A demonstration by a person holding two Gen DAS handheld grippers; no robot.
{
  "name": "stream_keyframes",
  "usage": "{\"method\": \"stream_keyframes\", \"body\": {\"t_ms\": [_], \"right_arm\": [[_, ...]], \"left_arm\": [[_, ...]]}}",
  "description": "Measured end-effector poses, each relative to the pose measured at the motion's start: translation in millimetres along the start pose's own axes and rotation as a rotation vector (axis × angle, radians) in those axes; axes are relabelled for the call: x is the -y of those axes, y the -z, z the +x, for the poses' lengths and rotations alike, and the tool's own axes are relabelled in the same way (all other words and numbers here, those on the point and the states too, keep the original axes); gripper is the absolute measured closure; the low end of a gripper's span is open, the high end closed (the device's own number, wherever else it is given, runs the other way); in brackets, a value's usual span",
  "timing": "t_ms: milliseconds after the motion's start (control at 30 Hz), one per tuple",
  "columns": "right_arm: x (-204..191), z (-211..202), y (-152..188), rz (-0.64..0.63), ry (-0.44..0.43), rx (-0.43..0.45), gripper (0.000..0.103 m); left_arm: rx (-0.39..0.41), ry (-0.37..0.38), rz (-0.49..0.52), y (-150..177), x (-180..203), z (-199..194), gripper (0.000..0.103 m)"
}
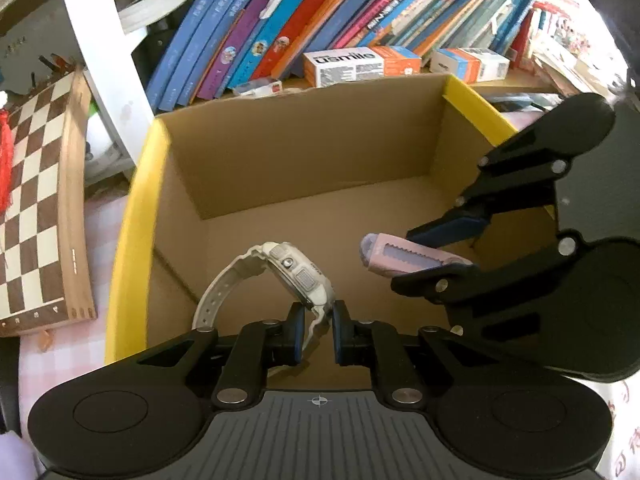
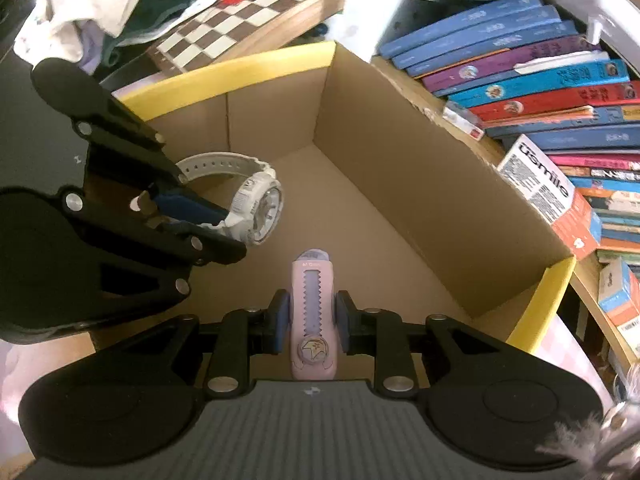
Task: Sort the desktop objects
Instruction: 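Open the left tool to drop the watch while the right tool releases the cutter into the box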
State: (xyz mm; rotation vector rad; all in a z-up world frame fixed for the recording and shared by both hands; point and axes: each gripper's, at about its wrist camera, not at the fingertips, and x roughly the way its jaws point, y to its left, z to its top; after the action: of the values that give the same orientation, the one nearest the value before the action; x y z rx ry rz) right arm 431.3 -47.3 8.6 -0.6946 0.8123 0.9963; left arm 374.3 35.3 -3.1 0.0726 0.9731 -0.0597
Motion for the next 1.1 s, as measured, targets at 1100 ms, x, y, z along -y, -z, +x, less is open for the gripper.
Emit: {"method": "stream_keyframes", "body": {"t_ms": [1100], "right_arm": [[-16, -18, 12, 0.038, 0.036, 0.025, 0.054]], "left_arm": [[0.085, -0.092, 0.104, 17, 12, -30, 0.067]]}}
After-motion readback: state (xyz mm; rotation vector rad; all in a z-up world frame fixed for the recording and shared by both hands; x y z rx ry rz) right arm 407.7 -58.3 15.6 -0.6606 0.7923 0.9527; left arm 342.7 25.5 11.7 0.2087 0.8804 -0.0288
